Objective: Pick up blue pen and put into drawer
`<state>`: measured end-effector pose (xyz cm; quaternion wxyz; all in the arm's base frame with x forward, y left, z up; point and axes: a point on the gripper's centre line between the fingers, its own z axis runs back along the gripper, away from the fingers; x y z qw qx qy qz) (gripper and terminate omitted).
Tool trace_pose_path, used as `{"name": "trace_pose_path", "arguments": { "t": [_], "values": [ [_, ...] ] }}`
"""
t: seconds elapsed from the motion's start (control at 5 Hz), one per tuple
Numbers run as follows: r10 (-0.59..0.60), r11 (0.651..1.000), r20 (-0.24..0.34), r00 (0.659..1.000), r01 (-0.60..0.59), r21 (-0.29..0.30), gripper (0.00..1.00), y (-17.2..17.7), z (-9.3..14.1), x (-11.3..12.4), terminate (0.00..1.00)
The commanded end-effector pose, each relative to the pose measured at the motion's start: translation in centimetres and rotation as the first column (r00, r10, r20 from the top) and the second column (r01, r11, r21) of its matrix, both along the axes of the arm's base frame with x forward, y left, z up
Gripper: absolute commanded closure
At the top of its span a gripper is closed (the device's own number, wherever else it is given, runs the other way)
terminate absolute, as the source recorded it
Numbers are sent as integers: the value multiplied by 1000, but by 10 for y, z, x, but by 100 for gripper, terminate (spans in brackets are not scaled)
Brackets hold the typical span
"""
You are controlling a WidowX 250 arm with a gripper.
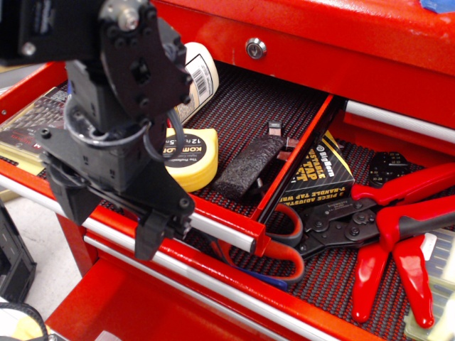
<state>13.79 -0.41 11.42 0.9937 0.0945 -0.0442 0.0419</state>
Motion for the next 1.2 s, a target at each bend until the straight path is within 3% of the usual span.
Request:
{"name": "trace_pose_path", "arguments": {
  "t": [0.0, 0.4, 0.6, 0.8, 1.0],
  "values": [
    [0, 1000, 0, 1000, 0, 0, 0, 0, 0, 0, 0],
    [141, 985, 39, 989, -144, 99, 0, 61, 32, 28, 0],
    [176, 983, 6, 984, -176, 51, 0, 107, 59, 36, 0],
    [275, 961, -14, 961, -275, 13, 0, 142, 67, 58, 0],
    [298, 954, -35, 954, -299, -26, 0, 166, 65, 82, 0]
  ]
}}
